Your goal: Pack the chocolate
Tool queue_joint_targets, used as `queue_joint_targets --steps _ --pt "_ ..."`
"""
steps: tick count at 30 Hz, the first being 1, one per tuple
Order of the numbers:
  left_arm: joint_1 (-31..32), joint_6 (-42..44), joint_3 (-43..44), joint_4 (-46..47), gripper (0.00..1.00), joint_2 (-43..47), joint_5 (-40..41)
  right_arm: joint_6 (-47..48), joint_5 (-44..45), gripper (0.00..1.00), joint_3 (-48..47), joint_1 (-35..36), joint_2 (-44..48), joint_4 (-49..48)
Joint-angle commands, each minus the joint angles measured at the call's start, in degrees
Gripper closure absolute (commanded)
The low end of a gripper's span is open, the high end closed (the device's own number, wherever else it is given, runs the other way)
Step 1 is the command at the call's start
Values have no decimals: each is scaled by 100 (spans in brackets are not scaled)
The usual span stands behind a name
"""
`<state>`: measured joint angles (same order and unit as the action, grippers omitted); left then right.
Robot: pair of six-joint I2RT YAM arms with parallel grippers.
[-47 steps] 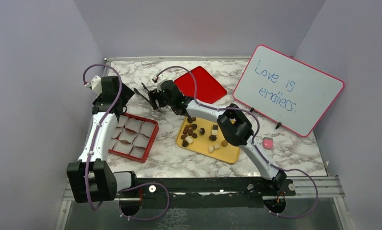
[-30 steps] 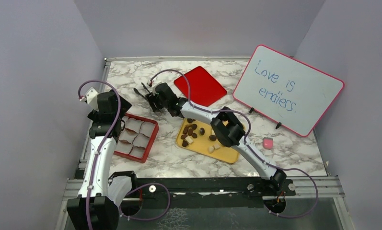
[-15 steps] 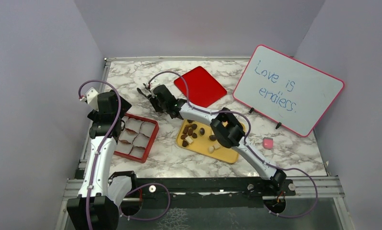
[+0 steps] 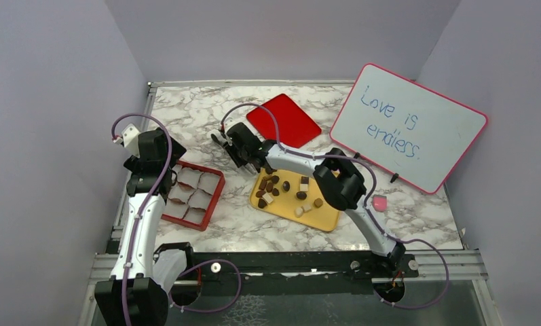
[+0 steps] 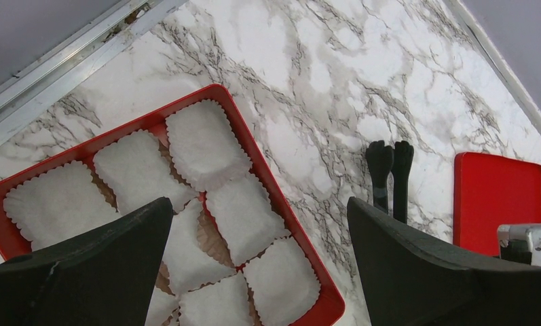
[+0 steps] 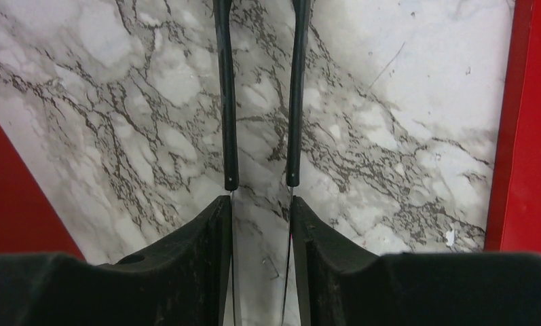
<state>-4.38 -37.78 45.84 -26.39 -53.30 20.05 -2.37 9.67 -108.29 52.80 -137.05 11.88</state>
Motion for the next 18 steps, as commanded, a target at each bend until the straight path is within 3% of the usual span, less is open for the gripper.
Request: queue_joint_targets --steps 1,11,18 --pt "-12 112 -115 64 1 117 115 -61 -80 60 280 11 469 -19" --pt "-18 139 -150 98 1 182 86 80 -184 48 1046 9 742 -533" --pt "-12 139 -159 99 1 181 60 -89 6 47 1232 11 706 -693"
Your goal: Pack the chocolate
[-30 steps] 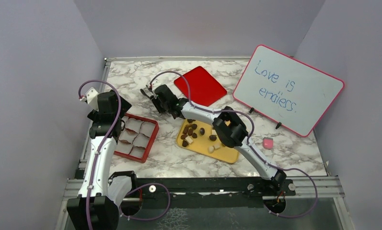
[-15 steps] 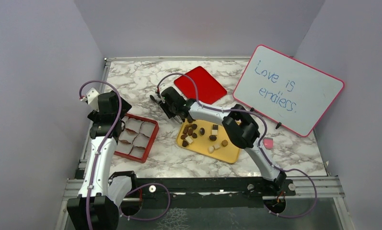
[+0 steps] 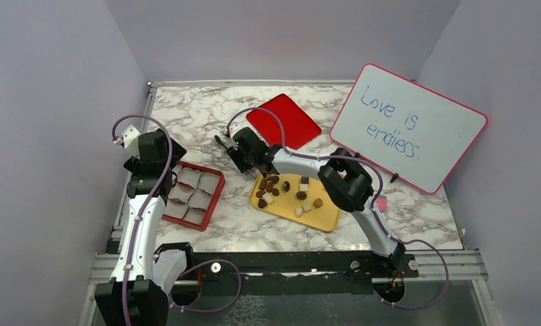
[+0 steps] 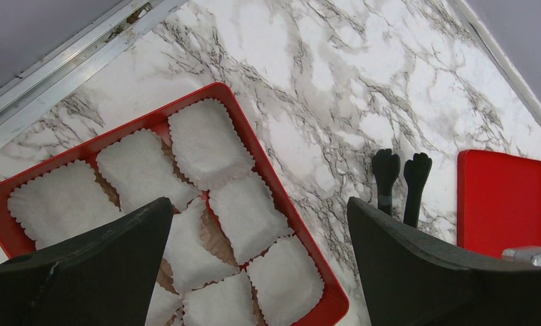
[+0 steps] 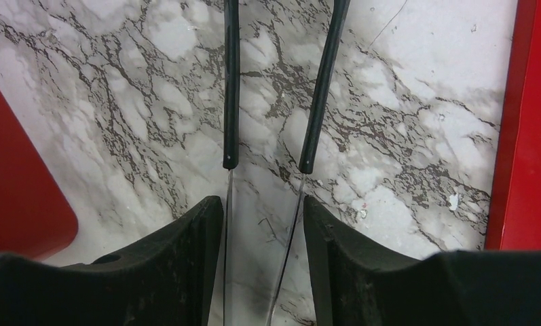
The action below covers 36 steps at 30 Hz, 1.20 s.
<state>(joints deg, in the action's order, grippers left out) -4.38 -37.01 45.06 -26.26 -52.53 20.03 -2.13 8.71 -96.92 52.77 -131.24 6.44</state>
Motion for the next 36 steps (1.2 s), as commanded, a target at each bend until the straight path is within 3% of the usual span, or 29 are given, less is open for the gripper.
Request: queue_joint_targets --steps 1,16,23,25,29,36 --pt "-14 63 -82 90 1 101 62 -158 127 47 93 14 106 -158" --pt "-11 71 -75 119 1 80 28 -407 364 48 173 15 -157 -373" --pt "-15 175 -119 220 1 85 -151 -244 380 55 142 10 -25 -494" --pt "-17 372 -120 281 1 98 -388 -225 335 56 115 15 184 -491" --pt "-16 1010 -78 604 1 68 -1647 -295 112 56 145 13 544 -318" --pt "-17 1093 195 668 4 -28 -1975 -367 -14 57 266 14 1195 92"
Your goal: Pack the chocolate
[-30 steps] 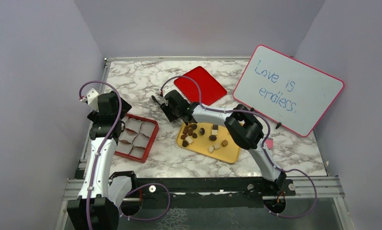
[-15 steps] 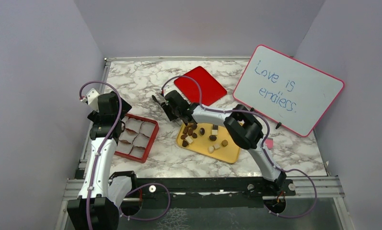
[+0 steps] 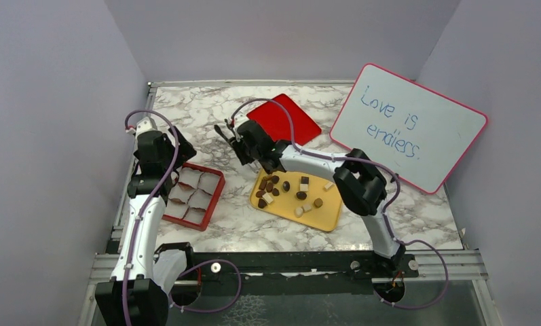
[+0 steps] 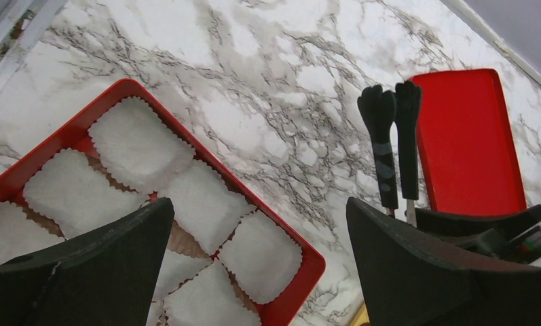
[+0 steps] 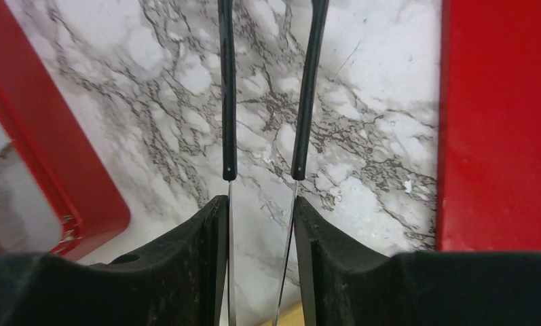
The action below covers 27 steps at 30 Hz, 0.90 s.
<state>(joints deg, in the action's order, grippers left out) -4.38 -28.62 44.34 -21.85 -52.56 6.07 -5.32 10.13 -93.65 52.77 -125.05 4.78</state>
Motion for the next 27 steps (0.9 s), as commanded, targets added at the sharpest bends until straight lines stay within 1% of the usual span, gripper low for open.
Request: queue_joint_targets --steps 1,4,7,10,12,14,16,20,24,27 --pt "-19 264 313 213 4 -54 -682 -71 -244 57 -106 9 642 401" --pt "-17 254 505 153 5 -146 -1044 -162 -638 57 -5 9 972 649" --pt "-13 198 736 137 6 -310 -1534 -261 -966 57 499 14 1501 607" --pt "-19 -51 791 242 6 -409 -2007 -329 -1159 57 974 14 2039 493" --pt "-19 -187 763 376 6 -456 -2340 -377 -1094 57 1164 14 2296 537" --pt "-5 -227 764 402 6 -510 -2464 -418 -1043 58 1247 14 2528 708" --pt "-8 -149 786 393 6 -529 -2503 -464 -830 57 1341 11 2797 890" --pt "6 146 742 337 6 -437 -2668 -560 -681 58 1611 19 3326 1227" --pt "63 369 588 218 4 -278 -2876 -680 -403 58 1725 12 3733 2002" --pt "196 644 442 225 1 -118 -3101 -771 -186 57 1887 18 4081 2588"
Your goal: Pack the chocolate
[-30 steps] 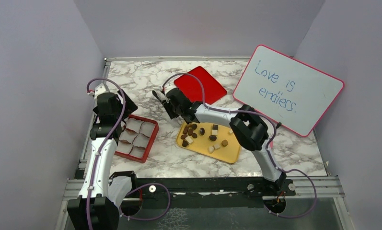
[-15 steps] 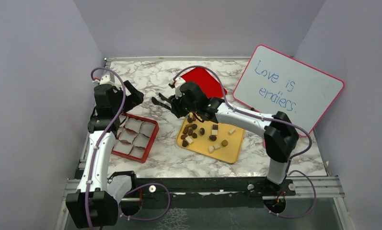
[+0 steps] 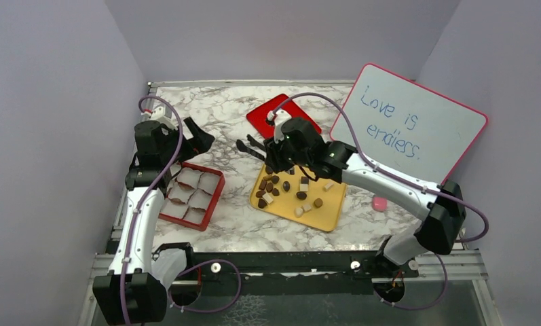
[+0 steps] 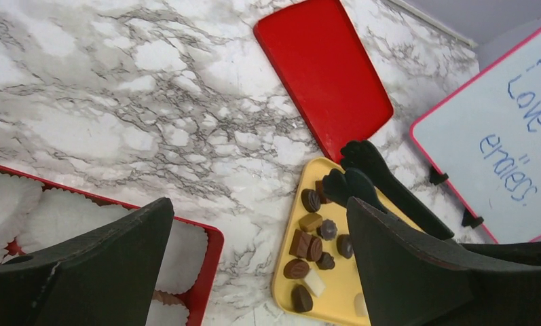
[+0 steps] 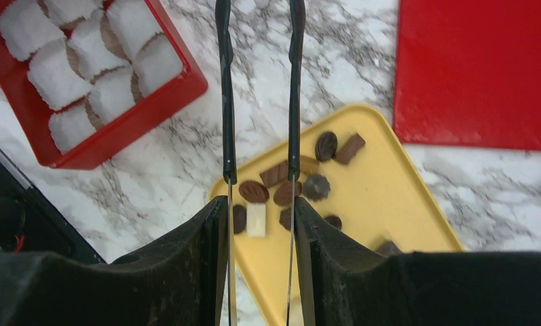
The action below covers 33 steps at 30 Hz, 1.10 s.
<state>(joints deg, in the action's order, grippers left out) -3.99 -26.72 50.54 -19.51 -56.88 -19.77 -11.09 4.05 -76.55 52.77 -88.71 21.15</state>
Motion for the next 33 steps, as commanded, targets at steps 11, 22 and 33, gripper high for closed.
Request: queue_joint_targets --steps 11,22,33 --pt "968 1080 -714 307 1 733 -536 -533 929 58 777 17 1236 2578" --pt "1067 1228 -733 30 1 1175 369 -648 525 58 1081 17 1352 2799" --pt "1066 1254 -704 -133 1 1337 803 -587 524 58 1212 18 1208 2500"
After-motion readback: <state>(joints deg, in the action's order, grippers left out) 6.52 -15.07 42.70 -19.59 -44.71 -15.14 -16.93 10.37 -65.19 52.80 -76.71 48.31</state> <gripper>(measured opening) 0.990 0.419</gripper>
